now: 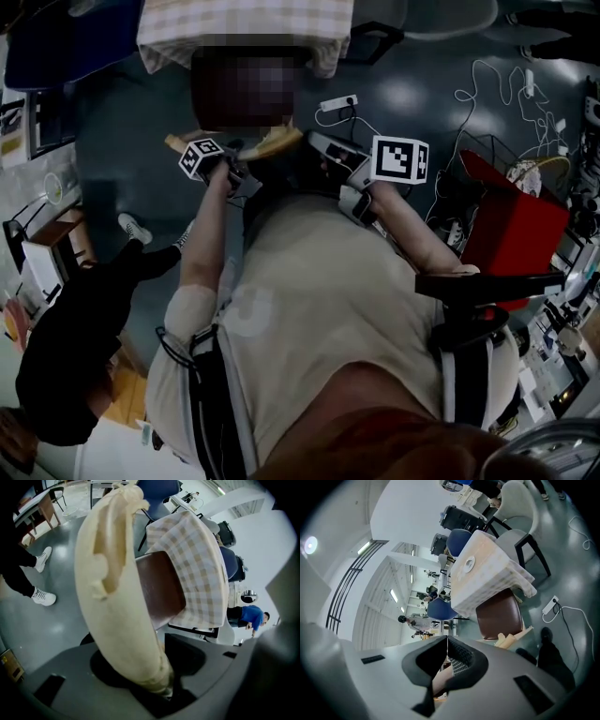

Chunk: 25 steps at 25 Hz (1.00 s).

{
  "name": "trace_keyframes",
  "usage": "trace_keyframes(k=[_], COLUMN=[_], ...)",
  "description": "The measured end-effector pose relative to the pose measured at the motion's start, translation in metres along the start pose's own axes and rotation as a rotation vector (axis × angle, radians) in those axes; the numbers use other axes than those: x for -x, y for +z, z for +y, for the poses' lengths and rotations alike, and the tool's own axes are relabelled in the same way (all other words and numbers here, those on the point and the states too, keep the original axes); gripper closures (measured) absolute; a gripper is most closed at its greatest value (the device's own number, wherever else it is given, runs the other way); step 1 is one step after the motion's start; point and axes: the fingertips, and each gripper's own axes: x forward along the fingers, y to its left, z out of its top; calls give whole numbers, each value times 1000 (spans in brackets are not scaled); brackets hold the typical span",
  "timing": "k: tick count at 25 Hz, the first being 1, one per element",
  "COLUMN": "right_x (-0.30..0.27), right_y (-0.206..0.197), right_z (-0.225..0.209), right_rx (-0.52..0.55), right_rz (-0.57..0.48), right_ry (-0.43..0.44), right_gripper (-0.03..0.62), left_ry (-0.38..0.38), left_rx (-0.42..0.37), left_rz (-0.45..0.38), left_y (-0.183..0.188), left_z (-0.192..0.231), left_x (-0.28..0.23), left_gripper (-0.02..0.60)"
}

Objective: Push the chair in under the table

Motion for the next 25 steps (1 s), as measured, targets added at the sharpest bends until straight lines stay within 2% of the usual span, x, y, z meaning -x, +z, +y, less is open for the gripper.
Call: trace_keyframes(k=[5, 13, 17, 25], right_x=[7, 12, 10, 11], right_y=[7, 7, 9, 12], right_z=[-8, -18, -15, -14], right_rx=[-11, -20, -25, -29], right_rz=[-2, -6, -17, -22], right_ry=[2, -48, -23, -29], right_gripper=[582, 582, 582, 582], left_ry=[-13, -33, -41, -46], left_rx=[23, 0, -10, -39], left_rz=[-16, -31, -28, -29], left_y=[0, 15, 19, 30], left_z=[-9, -24, -30, -45], left_x=[-5, -7, -11, -12], left_gripper=[364, 365, 364, 364])
